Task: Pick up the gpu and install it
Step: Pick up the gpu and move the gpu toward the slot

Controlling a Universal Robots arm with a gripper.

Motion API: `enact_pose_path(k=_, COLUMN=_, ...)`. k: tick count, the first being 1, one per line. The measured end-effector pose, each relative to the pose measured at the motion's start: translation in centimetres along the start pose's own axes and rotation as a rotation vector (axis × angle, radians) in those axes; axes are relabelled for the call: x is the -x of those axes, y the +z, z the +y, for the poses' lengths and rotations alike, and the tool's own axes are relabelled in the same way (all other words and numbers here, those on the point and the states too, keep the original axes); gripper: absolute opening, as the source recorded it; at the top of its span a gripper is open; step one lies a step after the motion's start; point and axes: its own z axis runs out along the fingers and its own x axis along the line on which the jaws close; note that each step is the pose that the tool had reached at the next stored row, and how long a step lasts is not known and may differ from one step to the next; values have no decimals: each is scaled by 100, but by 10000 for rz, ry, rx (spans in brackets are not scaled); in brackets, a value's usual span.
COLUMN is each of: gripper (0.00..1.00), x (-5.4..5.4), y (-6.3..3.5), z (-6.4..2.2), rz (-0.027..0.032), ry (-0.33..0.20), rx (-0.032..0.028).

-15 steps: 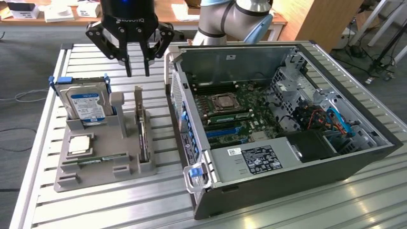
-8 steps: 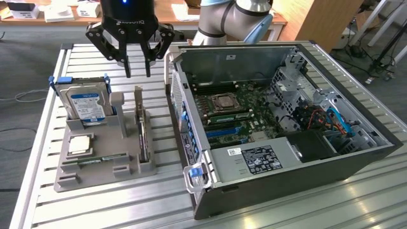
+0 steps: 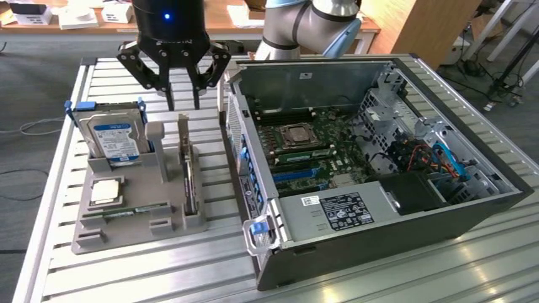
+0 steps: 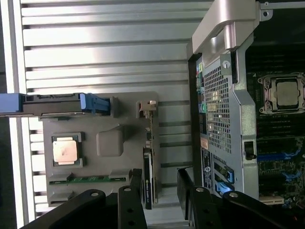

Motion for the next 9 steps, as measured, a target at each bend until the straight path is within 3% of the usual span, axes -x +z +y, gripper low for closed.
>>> enact_pose_path(k=9, gripper=43, x=-3, y=139, z=-18, rz=27, ry=3, rx=-4)
